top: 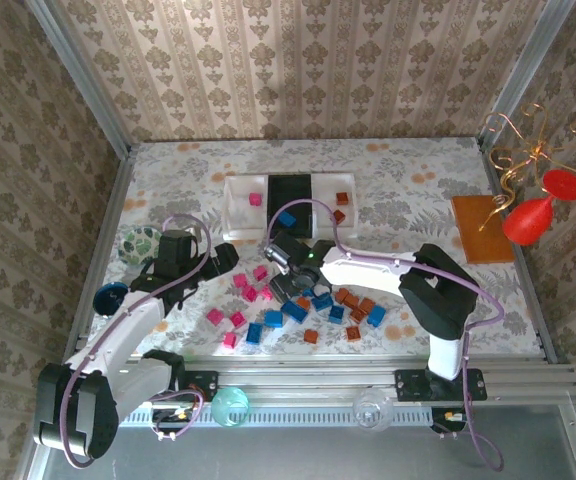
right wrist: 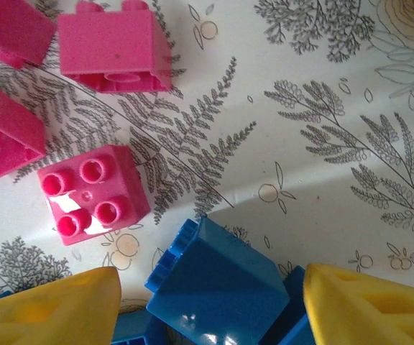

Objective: Sort the legos into containers by color
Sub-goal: Move the lego to the center of the table, then pick up the lego from the center of the table.

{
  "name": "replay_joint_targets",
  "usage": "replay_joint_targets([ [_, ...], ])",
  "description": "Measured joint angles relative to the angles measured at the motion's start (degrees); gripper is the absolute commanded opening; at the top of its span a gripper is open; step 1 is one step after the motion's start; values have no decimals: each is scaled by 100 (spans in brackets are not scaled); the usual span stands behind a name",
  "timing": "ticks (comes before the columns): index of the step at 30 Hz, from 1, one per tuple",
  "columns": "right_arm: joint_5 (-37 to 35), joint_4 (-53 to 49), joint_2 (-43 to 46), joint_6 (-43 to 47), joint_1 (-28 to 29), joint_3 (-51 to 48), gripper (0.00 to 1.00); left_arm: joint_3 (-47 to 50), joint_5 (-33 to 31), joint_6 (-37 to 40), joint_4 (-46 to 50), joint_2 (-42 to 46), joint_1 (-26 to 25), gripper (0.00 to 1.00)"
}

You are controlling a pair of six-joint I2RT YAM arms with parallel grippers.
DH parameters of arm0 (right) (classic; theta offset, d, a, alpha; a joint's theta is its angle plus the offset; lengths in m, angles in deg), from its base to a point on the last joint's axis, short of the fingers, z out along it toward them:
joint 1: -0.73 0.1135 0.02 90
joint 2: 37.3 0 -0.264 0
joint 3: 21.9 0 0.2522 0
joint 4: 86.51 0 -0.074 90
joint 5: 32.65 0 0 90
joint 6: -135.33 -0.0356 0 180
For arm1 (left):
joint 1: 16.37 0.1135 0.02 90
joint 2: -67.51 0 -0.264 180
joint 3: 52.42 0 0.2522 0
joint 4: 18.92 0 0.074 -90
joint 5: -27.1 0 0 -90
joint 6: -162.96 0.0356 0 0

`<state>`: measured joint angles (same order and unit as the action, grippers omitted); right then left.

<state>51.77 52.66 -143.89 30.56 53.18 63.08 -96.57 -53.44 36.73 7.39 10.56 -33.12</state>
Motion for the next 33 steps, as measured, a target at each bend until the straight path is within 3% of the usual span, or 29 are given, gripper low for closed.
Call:
replay_joint_targets([
  [3,-258,-105,-63,9,35,61,55,0,24,-2,-59,-22,0,100],
  [10,-708,-234,-66,-162,17,96,48,37,70,-2,-105,-35,22,100],
  [13,-927,-319,-66,-306,-79,96,50,55,85,-4,-142,-35,37,100],
  [16,-1010,-295,-31,-369,-175,44,60,74,90,-4,-155,-31,37,100],
  [24,-776,-140,164,-332,-201,-223,71,118,92,-20,-186,-20,37,100],
  [33,-721,-133,-184,-424,-321,-221,66,151,131,-20,-210,-20,42,100],
])
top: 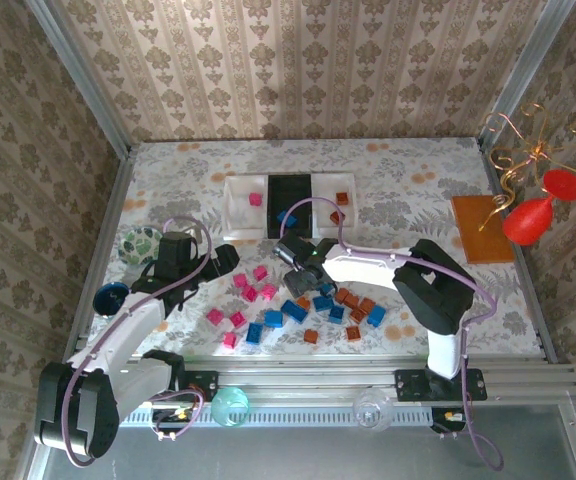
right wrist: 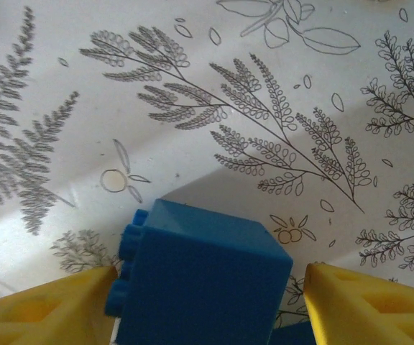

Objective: Sort the legos into containers by color
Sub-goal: Pick up the lego from the center of the table, then place the lego in the container.

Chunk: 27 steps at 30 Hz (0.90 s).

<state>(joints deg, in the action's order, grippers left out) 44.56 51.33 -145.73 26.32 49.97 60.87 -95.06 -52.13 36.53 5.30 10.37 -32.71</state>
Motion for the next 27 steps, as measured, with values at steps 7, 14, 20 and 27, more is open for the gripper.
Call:
replay_joint_targets([
  [7,251,280,-22,-46,-105,0,61,0,39,0,-28,0,0,100],
  [14,511,476,-24,15,-153,22,40,0,101,0,-68,0,0,100],
  [20,603,529,96,39,-267,37,36,0,107,0,-66,0,-2,100],
  [27,710,597,518,37,-957,841,35,-2,153,0,-68,66,0,100],
])
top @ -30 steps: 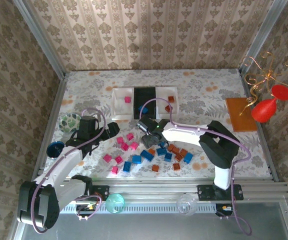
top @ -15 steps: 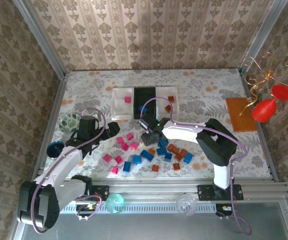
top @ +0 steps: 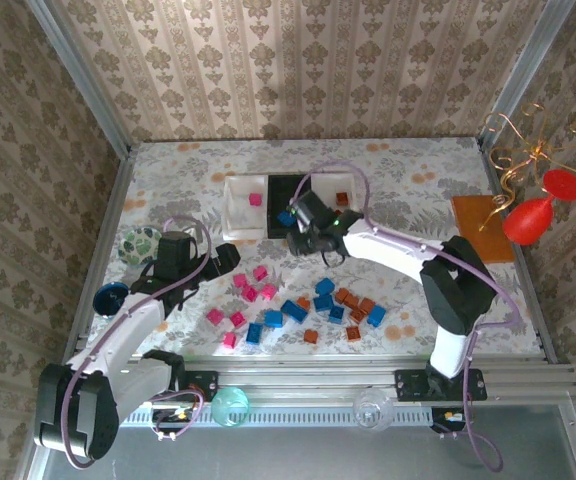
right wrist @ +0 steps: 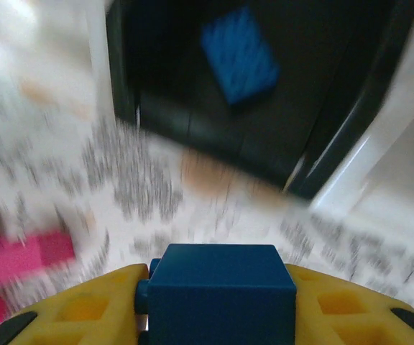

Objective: Sort the legos into containers by color
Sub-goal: Place the lego in the container.

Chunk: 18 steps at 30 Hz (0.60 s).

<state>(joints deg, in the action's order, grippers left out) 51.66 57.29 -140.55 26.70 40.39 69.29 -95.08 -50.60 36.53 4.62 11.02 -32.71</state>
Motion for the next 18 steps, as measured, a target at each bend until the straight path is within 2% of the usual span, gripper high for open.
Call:
replay_joint_targets([
  [3,-44,-7,-153,0,-201,673,35,0,15,0,4,39,0,100],
  [7,-190,0,-837,-50,-254,1626,35,-31,13,2,111,125,0,99],
  [11,-302,-83,-1543,-138,-317,2133,38,-190,-15,39,387,127,-7,95],
  [12,-313,-140,-1698,-155,-345,2251,42,-254,-31,61,492,127,-20,95],
  [15,-319,-345,-2116,-210,-446,2691,66,-415,-140,136,743,127,-142,93],
  [18,-315,-435,-2295,-240,-505,3018,73,-514,-251,201,1008,68,-367,90],
])
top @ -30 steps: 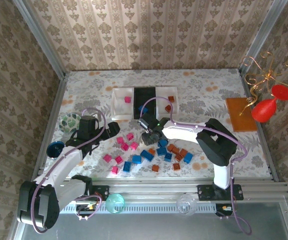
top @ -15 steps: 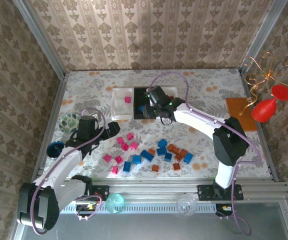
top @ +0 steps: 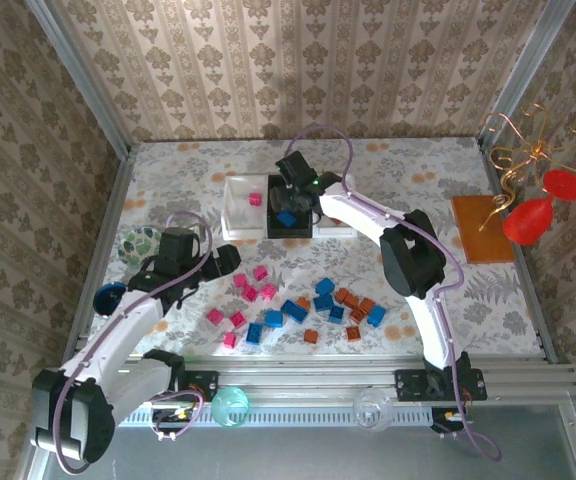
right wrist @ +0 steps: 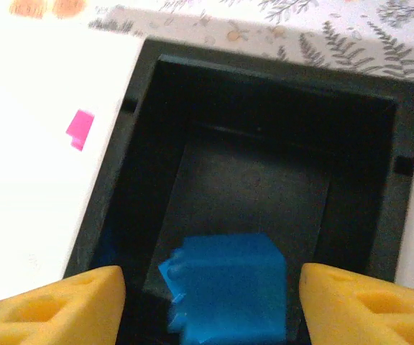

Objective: Sort the legos into containers by color
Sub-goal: Place the lego in the container, then pick up the lego from the center of the table, then place the lego in the container.

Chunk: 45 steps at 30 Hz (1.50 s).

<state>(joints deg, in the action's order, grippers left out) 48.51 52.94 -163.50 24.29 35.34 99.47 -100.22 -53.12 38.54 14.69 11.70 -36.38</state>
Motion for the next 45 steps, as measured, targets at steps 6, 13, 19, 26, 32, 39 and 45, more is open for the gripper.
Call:
replay_joint_targets([
  [6,35,114,280,-17,-26,-289,73,-24,-186,63,409,-299,-402,86],
  [13,164,352,1261,-42,-22,-1506,73,-116,-341,177,234,-1266,-855,71],
  [19,201,566,2052,-153,22,-2256,73,-317,-389,236,-157,-2004,-885,71],
  [26,201,737,2649,-195,173,-2778,73,-330,-520,393,-398,-2452,-883,48],
  [32,177,737,2905,-195,208,-3067,73,-330,-597,424,-398,-2361,-885,33],
  [39,103,839,3423,-350,208,-3770,73,-682,-680,428,-188,-1818,-664,33],
  [45,61,890,3773,-542,208,-4389,73,-2052,-804,457,-527,-2319,-313,33],
])
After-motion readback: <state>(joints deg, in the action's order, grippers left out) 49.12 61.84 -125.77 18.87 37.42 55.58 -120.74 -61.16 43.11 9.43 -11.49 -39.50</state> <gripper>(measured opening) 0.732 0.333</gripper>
